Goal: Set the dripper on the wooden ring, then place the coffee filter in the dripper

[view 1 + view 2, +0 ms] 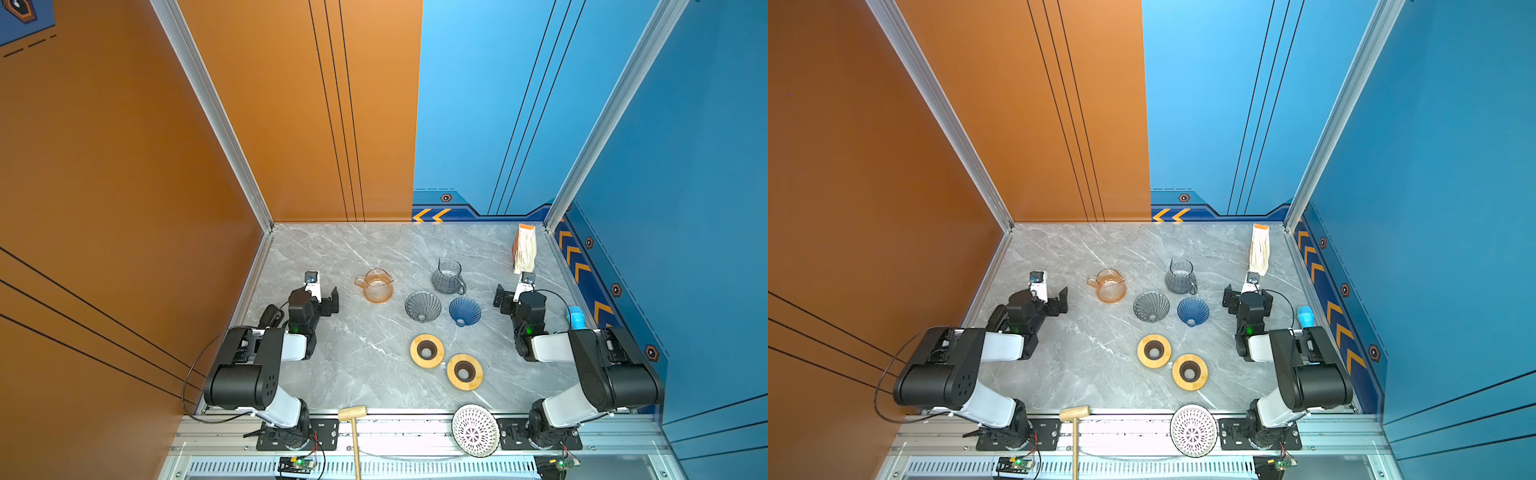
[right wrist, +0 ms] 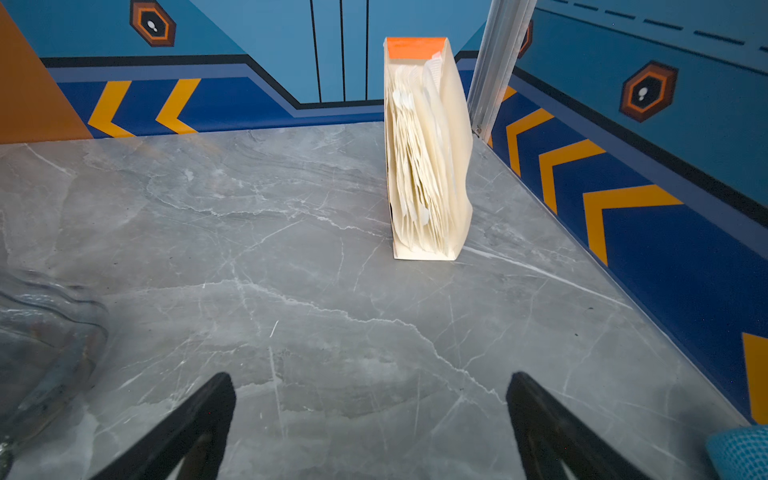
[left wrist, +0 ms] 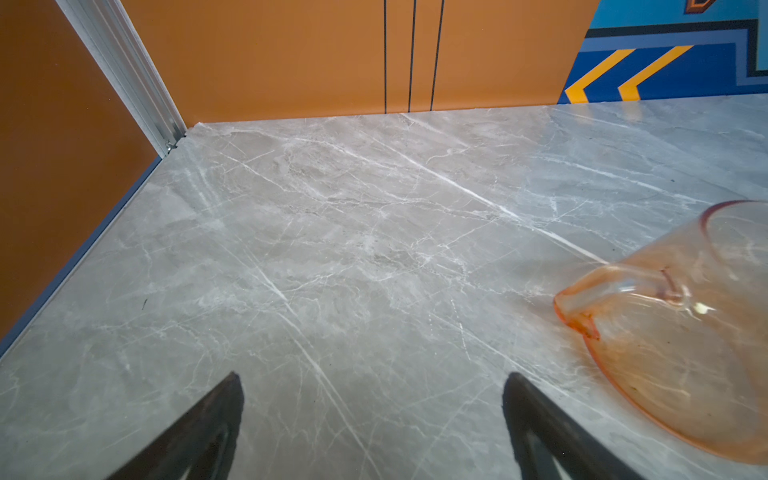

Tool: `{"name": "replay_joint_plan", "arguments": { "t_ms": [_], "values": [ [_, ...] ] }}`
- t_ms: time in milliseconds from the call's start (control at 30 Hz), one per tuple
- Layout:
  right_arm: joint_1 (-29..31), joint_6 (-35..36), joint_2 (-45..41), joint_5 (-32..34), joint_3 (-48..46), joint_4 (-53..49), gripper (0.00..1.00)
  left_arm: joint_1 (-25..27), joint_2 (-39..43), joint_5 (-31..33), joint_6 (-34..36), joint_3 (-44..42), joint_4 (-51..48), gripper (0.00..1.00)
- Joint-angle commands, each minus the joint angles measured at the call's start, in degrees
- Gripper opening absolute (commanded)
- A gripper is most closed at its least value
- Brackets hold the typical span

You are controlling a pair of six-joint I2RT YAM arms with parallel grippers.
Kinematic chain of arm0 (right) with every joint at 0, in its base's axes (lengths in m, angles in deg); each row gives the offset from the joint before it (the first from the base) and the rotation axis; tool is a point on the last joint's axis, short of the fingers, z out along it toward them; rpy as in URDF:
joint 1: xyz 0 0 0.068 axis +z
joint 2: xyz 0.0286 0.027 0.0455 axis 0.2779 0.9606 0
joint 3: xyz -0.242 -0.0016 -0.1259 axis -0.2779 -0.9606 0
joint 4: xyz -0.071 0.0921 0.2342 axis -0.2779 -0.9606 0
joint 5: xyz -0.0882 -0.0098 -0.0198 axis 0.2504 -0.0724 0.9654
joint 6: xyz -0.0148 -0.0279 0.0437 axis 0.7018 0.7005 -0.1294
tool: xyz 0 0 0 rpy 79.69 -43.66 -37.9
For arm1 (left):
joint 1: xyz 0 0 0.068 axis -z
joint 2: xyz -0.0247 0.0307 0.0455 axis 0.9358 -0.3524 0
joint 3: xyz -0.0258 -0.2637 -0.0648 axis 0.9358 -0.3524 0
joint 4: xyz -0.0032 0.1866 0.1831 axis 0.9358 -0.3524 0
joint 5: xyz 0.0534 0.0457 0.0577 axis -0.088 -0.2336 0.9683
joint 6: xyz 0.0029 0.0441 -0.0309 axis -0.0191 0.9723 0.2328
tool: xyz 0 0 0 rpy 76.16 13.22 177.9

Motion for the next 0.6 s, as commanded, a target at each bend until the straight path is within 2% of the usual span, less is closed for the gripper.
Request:
{"name": "replay_joint_plan", "arguments": {
  "t_ms": [0, 233, 400, 567],
  "values": [
    [0.41, 1.07, -3.96, 0.94, 1.79, -5.10, 1.00, 0.24, 4.36, 2.25, 0.82, -0.05, -3.19, 0.98],
    [1.03, 0.65, -13.65, -1.20, 6.75, -20.28, 1.00, 0.59, 12.71, 2.30, 0.16, 4.12, -15.05, 0.98],
    [1.40, -2.71, -20.60, -3.33, 10.92, -33.36, 1.00, 0.59, 16.35, -3.93, 0.92, 9.30, -25.26, 0.98],
    [1.65, -3.95, -25.80, -8.96, 13.95, -43.80, 1.00, 0.67, 16.75, -10.84, 6.65, 18.00, -38.09, 0.98]
  ]
}}
